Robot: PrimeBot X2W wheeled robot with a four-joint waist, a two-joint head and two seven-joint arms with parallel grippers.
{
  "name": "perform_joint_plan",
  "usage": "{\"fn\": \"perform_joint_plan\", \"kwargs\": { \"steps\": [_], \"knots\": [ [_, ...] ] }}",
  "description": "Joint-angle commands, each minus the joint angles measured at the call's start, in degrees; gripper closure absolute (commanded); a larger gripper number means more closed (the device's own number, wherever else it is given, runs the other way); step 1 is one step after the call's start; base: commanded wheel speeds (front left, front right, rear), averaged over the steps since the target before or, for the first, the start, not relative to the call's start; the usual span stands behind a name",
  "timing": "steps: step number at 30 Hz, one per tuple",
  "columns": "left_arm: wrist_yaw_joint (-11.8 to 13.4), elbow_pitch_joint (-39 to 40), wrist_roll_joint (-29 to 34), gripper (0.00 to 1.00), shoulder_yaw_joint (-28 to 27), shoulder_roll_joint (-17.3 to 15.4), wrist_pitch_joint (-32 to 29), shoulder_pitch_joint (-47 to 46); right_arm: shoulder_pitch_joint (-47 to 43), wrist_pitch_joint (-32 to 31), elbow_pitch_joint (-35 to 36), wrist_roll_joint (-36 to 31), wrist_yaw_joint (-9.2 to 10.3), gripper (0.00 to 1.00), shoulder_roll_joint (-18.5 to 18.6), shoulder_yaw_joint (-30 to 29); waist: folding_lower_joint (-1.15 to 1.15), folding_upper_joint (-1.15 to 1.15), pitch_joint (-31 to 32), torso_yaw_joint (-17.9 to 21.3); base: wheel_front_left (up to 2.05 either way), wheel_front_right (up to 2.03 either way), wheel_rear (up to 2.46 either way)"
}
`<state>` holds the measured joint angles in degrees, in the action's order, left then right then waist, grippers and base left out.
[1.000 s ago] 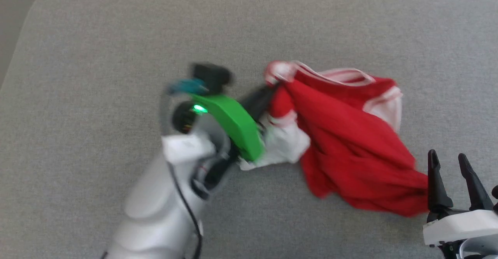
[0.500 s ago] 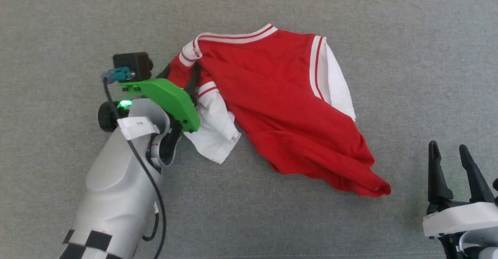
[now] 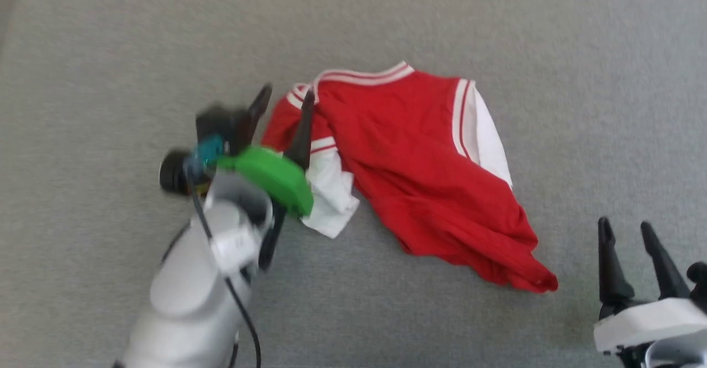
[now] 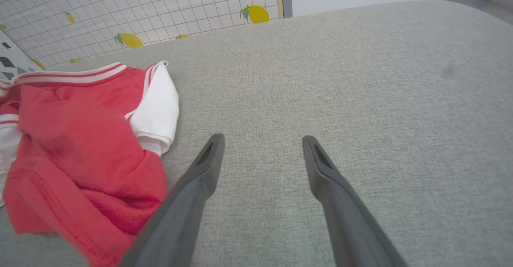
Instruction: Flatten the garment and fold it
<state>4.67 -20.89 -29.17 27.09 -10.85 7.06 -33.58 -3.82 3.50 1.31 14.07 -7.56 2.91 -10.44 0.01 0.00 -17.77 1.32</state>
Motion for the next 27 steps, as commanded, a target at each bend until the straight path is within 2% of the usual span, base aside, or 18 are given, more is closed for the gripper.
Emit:
{"fn": "perform_joint_plan", "kwargs": {
  "steps": [1, 5, 6, 10, 14, 19, 23, 27],
  "knots": [
    [1.3, 1.5, 1.3, 0.0, 0.4, -0.7, 1.1, 2.7, -0.8, -0.2, 0.0, -0.2, 0.08, 0.0, 0.0, 0.3, -0.01, 0.0, 5.1, -3.4, 0.0, 0.0, 0.0],
    [5.6, 8.4, 2.4, 0.0, -0.5, -1.1, 5.5, 11.9, -2.2, -0.4, 0.3, 0.2, 0.08, 0.0, 0.0, 0.8, -0.01, 0.0, 7.2, -3.5, 0.0, 0.0, 0.0],
    [7.4, 12.9, 2.1, 0.0, -2.4, -0.6, 7.3, 17.8, -3.0, -0.4, 0.6, 0.2, 0.08, 0.0, 0.0, 0.8, -0.01, 0.0, 7.8, -3.5, 0.0, 0.0, 0.0],
    [8.8, 22.1, 3.5, 0.0, -7.4, 1.5, 7.9, 28.6, -4.0, -0.2, 1.0, 0.3, 0.08, 0.0, 0.0, 0.8, -0.01, 0.0, 8.4, -3.2, 0.0, 0.0, 0.0],
    [7.8, 26.9, 7.0, 0.0, -11.6, 3.7, 7.9, 37.6, -4.7, 0.1, 0.7, 0.7, 0.08, 0.0, 0.0, 0.5, -0.01, 0.0, 8.9, -3.5, 0.0, 0.0, 0.0],
    [5.4, 28.2, 9.3, 0.0, -14.8, 5.5, 7.9, 40.9, -4.2, -0.9, 2.2, -0.9, 0.08, 0.0, 0.0, 2.0, -0.01, 0.0, 9.4, -4.5, 0.0, 0.0, 0.0],
    [3.8, 28.8, 10.7, 0.0, -16.4, 6.6, 7.9, 40.3, -1.9, -5.4, 5.3, -3.8, 0.08, 0.0, 0.0, 5.9, -0.01, 0.0, 9.7, -5.3, 0.0, 0.0, 0.0],
    [2.6, 28.4, 11.9, 0.0, -16.5, 7.2, 7.9, 39.6, 0.2, -13.8, 6.9, -6.3, 0.08, 0.0, 0.2, 10.8, -0.01, 0.0, 9.9, -6.1, 0.0, 0.0, 0.0]
  ]
}}
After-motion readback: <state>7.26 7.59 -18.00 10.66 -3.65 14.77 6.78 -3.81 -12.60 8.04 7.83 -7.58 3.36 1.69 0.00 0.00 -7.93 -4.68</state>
